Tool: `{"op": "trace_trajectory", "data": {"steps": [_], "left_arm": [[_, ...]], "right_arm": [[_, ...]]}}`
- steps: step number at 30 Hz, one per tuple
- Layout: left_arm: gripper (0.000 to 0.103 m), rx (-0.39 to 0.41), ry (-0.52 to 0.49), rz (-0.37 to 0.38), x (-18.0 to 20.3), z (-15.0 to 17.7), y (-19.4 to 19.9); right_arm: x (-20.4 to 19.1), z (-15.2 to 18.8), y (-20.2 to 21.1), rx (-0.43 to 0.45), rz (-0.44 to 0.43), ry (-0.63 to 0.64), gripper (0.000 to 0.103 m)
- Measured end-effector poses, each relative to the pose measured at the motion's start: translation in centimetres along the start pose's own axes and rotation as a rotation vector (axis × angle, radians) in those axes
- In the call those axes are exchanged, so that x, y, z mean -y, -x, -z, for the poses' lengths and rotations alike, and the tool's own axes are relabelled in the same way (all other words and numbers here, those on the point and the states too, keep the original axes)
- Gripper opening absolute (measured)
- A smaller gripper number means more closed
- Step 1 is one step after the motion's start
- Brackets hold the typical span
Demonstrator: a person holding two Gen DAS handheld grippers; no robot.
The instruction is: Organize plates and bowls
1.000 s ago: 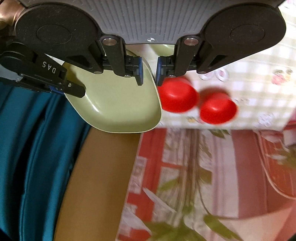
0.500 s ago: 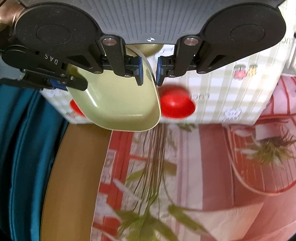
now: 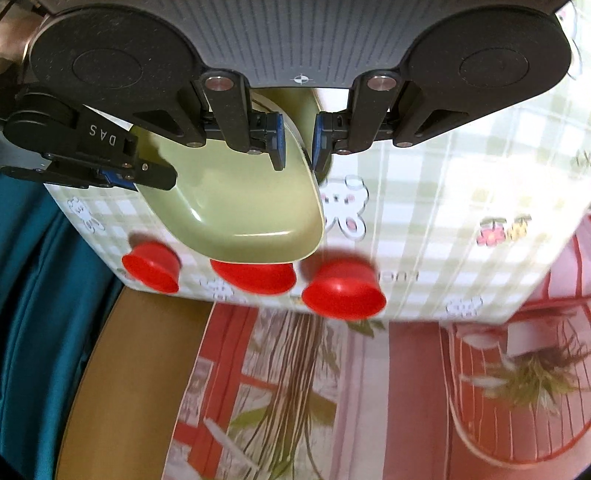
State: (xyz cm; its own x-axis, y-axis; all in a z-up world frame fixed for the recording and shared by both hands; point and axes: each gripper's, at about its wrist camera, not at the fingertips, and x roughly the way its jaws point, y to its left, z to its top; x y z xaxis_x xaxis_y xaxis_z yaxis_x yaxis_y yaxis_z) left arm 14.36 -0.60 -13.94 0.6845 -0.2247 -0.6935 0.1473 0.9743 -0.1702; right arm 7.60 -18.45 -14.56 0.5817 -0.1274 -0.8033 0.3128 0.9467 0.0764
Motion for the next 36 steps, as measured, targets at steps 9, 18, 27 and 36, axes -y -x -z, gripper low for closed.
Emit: {"op": "trace_trajectory", "data": {"steps": [9, 18, 27, 36], "left_arm": [[0.016, -0.06, 0.03, -0.001, -0.2, 1.6, -1.5], [0.017, -0.072, 0.039, -0.019, -0.2, 2.3, -1.9], [0.017, -0.068, 0.031, -0.036, 0.1, 2.7, -2.0], [0.017, -0.05, 0.044, -0.027, -0.3, 2.9, -1.8]], "right_arm": [[0.8, 1.7, -1.0, -0.044, -0.001, -0.01, 0.01], [0.8, 2.4, -2.0, -0.047, -0.007, 0.007, 0.01], [0.5, 2.8, -2.5, -0.036, -0.006, 0.039, 0.01], [0.3, 3.0, -2.5, -0.029, -0.001, 0.052, 0.01]]}}
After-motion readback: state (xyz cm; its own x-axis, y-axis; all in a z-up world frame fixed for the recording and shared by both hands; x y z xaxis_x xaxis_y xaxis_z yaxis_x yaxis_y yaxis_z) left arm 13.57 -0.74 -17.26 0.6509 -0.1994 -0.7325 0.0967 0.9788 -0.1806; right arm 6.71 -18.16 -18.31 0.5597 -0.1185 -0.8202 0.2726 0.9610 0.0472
